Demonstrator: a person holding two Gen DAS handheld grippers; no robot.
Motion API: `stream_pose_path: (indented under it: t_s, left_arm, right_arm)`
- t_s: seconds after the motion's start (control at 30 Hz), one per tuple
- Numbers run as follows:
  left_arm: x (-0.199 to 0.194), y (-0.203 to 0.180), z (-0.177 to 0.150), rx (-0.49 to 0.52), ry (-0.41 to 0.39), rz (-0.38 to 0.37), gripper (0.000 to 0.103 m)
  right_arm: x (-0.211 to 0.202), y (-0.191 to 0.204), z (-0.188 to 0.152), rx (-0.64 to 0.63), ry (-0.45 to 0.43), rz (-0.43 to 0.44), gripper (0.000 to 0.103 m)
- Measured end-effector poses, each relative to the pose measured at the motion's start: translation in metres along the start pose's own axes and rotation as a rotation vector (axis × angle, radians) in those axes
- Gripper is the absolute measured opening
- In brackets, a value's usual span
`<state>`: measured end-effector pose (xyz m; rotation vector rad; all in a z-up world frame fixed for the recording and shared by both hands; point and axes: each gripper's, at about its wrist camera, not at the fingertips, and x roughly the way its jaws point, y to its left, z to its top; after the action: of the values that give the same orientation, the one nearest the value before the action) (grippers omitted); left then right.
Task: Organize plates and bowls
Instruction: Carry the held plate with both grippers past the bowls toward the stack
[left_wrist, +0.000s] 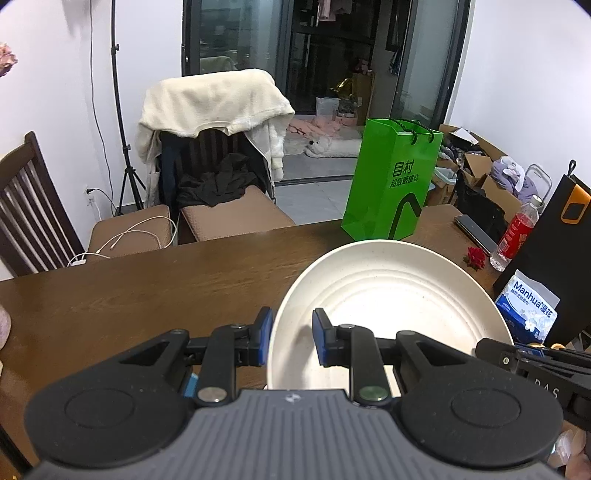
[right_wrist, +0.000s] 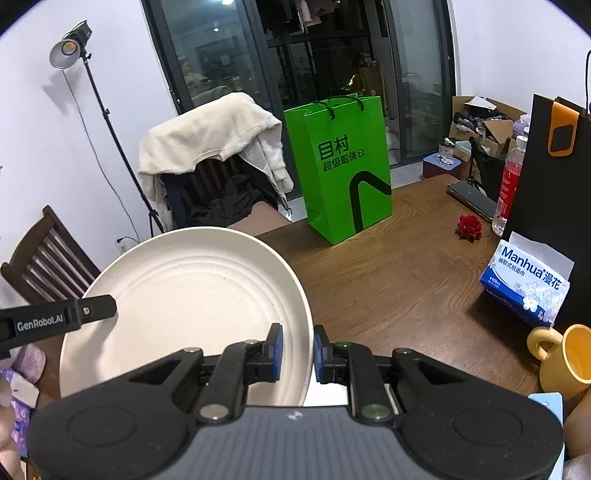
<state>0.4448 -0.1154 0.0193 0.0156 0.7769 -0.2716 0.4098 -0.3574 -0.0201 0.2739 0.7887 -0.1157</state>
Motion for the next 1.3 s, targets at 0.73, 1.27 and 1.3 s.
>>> stream_pose_path:
  t_s: [0.73,1.27,1.3]
  left_arm:
    - [-0.067,0.018,-0.051,-0.051,-0.027,0.062,0.023]
    - [-0.105,0.026,-0.089,-0.088,-0.022,0.092,0.023]
    - [-0.107,0.026,-0.092,-0.091,-0.021,0.093,0.023]
  right_arm:
    - [-0.048,0.024,-0.041,-0.057,-0.001,0.056,0.016]
    - [-0.076,0.033,-0.074,-0.095,0.016,0.086,0.016]
    - [-0.078,0.034,-0.077,-0.098,0.018,0.088,0.016]
